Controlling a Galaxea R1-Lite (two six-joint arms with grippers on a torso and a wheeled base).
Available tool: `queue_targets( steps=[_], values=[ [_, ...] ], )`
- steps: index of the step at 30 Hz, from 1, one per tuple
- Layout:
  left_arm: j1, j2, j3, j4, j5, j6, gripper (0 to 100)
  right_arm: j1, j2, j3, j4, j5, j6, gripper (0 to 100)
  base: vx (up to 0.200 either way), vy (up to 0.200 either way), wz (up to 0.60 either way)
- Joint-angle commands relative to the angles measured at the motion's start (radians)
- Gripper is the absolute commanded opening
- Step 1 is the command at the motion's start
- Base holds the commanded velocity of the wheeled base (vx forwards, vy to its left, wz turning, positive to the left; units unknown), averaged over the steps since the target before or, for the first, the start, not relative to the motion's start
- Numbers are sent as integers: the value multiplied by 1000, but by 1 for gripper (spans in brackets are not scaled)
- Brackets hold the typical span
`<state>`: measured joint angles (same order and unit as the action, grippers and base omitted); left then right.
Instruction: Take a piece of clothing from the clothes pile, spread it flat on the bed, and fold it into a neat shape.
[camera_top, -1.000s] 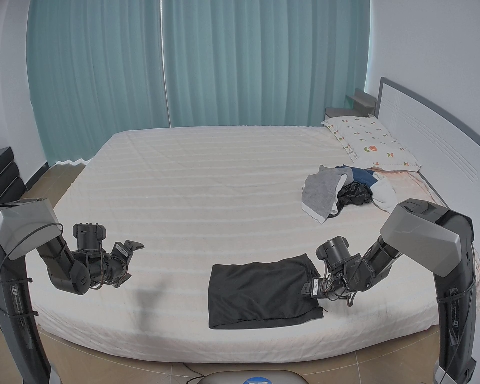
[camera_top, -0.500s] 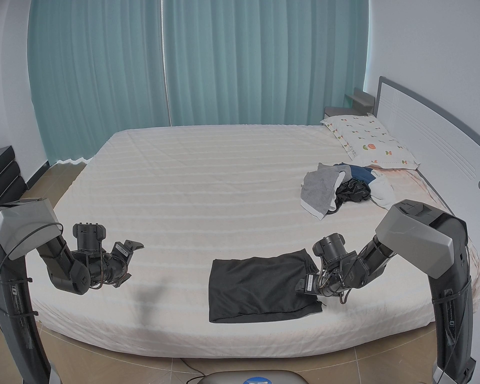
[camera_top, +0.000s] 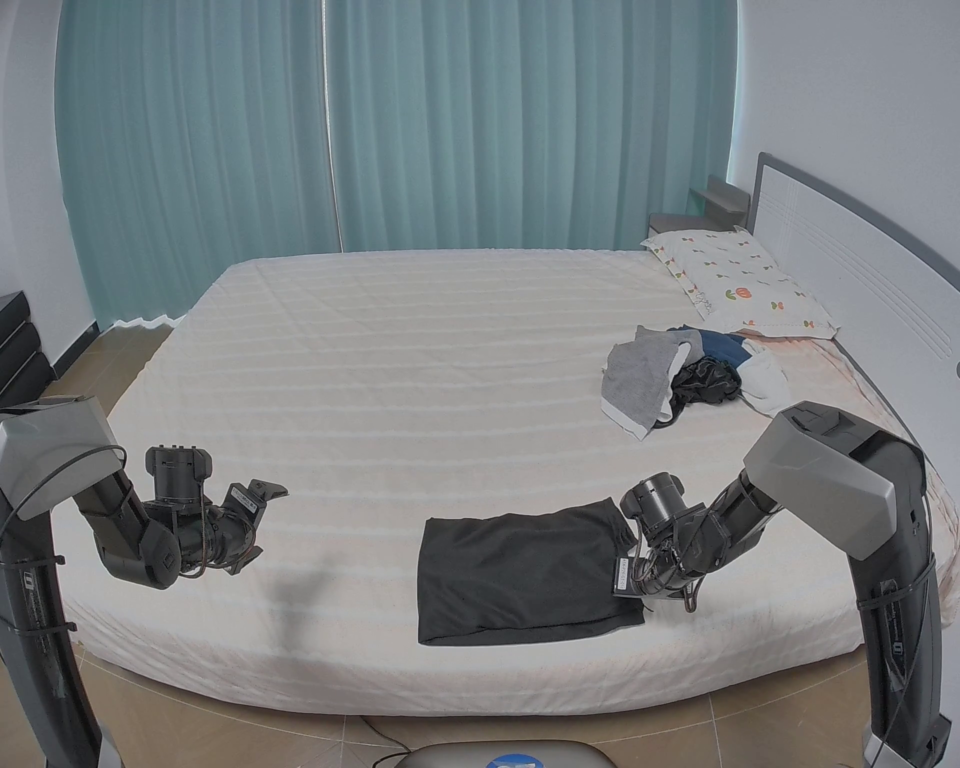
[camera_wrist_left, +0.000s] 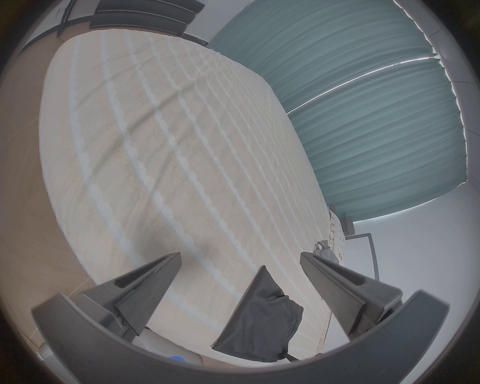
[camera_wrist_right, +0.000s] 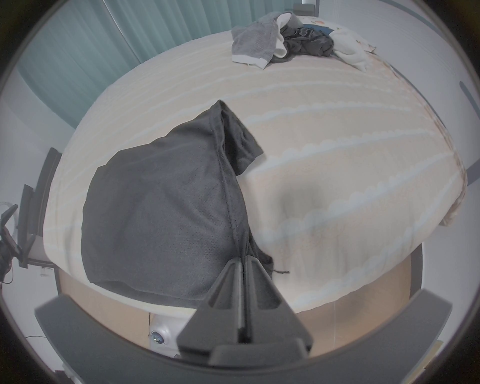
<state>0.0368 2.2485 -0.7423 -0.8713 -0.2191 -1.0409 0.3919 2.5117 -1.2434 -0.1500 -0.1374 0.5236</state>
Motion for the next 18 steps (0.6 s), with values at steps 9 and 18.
queue_targets(
  steps=[9,18],
  values=[
    [0,2,0,0,0,-1,100,1,2,-10,50,-103,-34,0,0,0,0],
    [0,2,0,0,0,-1,100,5,-2,-22,130,-116,-66,0,0,0,0]
  ],
)
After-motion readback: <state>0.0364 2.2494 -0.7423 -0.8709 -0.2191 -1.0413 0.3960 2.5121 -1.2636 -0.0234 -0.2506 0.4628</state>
